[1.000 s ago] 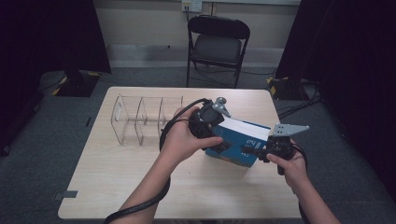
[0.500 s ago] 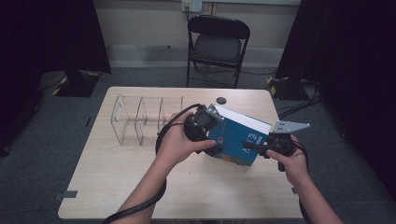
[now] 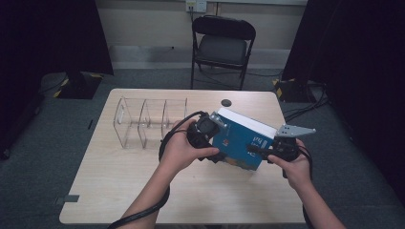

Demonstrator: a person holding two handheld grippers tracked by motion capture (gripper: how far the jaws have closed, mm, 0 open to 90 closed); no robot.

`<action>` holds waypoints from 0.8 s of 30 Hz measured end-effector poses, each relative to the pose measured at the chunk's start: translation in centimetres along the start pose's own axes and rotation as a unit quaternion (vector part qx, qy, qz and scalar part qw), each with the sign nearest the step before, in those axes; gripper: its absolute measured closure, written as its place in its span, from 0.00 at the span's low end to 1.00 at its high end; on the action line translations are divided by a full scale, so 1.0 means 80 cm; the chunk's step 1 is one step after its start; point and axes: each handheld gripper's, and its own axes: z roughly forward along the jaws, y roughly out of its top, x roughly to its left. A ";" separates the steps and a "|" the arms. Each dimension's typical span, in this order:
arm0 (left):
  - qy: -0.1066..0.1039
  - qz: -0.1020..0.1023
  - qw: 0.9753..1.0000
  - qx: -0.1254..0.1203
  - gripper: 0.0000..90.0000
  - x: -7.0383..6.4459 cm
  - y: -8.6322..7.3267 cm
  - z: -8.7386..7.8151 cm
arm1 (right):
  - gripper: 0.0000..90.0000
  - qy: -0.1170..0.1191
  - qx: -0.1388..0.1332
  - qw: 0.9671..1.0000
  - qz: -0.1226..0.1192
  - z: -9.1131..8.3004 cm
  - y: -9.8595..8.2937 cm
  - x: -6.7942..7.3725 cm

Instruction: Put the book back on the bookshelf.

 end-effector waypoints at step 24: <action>0.007 -0.007 1.000 0.006 0.22 0.009 -0.005 -0.010 | 0.68 0.021 0.013 0.999 -0.045 -0.005 0.023 0.018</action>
